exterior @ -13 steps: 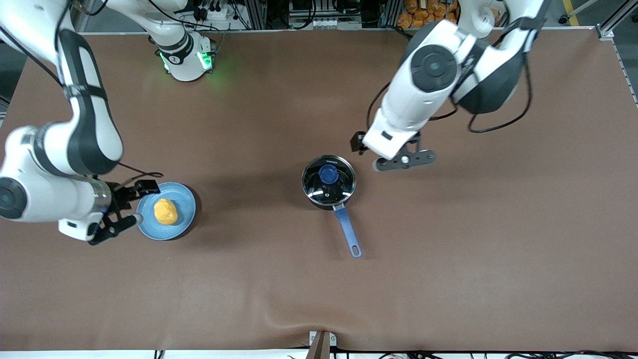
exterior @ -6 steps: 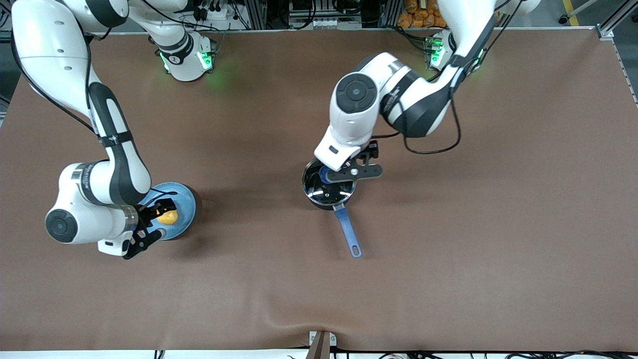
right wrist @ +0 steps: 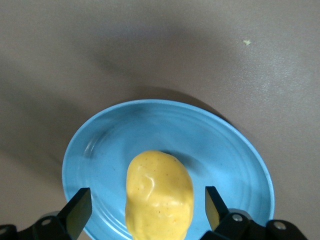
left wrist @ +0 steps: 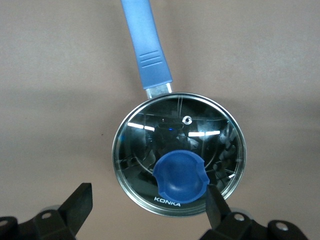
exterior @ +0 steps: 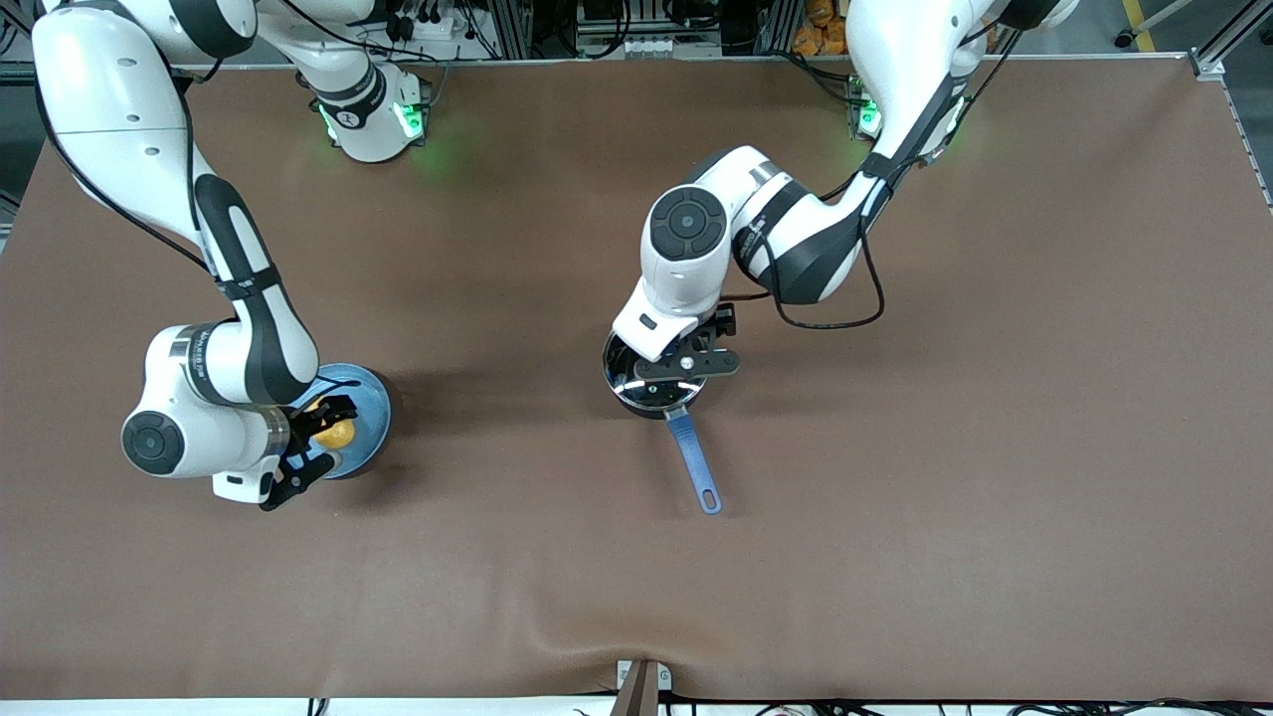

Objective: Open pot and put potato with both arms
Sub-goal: 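Grasp the potato with the right gripper while the left gripper grasps the knob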

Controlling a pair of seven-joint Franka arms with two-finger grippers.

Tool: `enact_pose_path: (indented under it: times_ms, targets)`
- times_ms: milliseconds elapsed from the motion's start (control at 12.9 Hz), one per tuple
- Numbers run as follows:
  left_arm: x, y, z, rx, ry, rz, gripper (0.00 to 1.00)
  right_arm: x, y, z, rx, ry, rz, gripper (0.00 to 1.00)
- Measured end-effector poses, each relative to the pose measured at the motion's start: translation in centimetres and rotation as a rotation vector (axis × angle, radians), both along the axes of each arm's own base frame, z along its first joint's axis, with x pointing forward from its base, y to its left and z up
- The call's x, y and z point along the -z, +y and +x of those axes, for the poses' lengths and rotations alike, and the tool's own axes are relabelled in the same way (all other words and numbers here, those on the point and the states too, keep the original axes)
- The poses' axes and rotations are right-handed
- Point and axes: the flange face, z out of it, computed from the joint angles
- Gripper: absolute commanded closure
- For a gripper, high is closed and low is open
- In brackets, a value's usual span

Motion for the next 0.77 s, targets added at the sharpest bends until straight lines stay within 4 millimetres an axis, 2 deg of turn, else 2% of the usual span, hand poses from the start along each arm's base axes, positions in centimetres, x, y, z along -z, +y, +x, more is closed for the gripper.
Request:
enact_pose_path:
  times_ms: [310, 774]
  targets:
    - [1.6, -1.5, -0.5, 0.018, -0.016, -0.021, 0.0, 0.6, -0.2, -0.3, -0.007, -0.003, -0.011, 0.0]
    - [3.5, -1.7, -0.2, 0.016, -0.025, -0.023, 0.0, 1.3, -0.4, -0.4, -0.017, -0.01, -0.025, 0.0]
